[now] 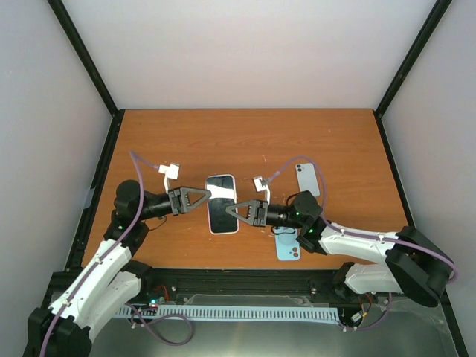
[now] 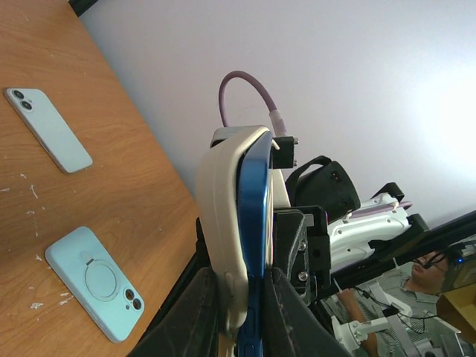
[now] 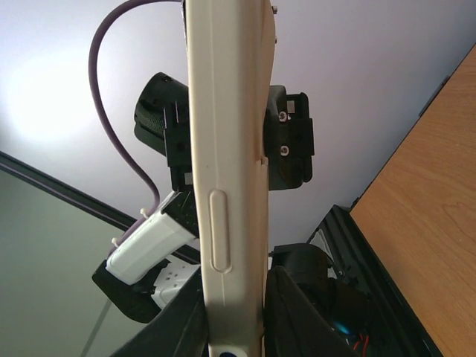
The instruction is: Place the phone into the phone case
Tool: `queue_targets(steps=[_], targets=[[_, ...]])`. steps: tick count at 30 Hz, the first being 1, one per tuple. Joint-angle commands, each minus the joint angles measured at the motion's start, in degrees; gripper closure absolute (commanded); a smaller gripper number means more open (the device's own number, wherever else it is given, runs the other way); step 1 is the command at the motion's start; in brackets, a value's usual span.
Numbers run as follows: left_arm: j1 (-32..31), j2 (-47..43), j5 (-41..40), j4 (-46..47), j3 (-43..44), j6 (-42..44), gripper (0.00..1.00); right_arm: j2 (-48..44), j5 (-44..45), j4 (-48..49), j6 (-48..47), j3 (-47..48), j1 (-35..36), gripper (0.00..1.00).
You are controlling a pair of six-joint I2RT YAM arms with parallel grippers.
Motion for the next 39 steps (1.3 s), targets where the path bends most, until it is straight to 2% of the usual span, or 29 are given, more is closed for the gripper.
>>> queue_targets(steps=[1, 4, 5, 7, 9, 13, 16, 23, 27, 34, 37, 39], targets=[[0.0, -1.7, -0.7, -1.8, 3.4, 3.2, 0.89, -2.6, -1.1, 0.3, -3.2, 1.3, 0.7, 0.81], [0.0, -2.1, -0.6, -3.2, 4.2, 3.7, 0.61, -3.6, -1.7, -0.2, -4.2, 1.3, 0.9, 0.81], [0.0, -2.1, -0.6, -3.6, 4.5, 3.9, 0.55, -4.0, -2.2, -0.1, -4.6, 1.4, 0.9, 0.81], [0.0, -2.0, -0.6, -3.7, 4.7, 3.8, 0.49, -4.6, -2.9, -0.7, -5.4, 1.6, 1.1, 0.81], [0.0, -1.9, -0.4, -3.3, 5.0, 3.9, 0.47, -4.8, -3.9, -1.6, -6.4, 1.9, 1.3, 0.81], [0.0, -2.0, -0.6, -2.9, 5.6, 4.1, 0.5, -4.8, -4.8, -2.8, -7.2, 2.1, 1.6, 0.81], [0.0, -1.2, -0.5, -3.1, 5.9, 5.0, 0.56, -4.4, -5.2, -2.1, -7.1, 2.0, 1.7, 0.82], [0.0, -0.8, -1.0, -4.8, 6.6, 6.7, 0.98, -3.6, -5.5, -1.0, -6.7, 1.9, 1.8, 0.81], [0.0, -0.2, -2.9, -10.3, 8.8, 9.9, 1.0, -3.3, -5.2, -1.4, -6.9, 1.8, 1.7, 0.81], [0.0, 0.3, -3.4, -15.2, 10.9, 12.4, 1.0, -4.8, 0.0, -4.2, -6.2, 3.0, 1.8, 0.72], [0.0, 0.3, -2.4, -15.7, 10.9, 12.2, 1.0, -5.5, 2.9, -7.2, -6.8, 4.8, 1.8, 0.76], [0.0, 0.0, -1.3, -15.2, 10.5, 10.9, 0.93, -5.0, 3.1, -8.0, -6.6, 6.1, 1.8, 0.81]])
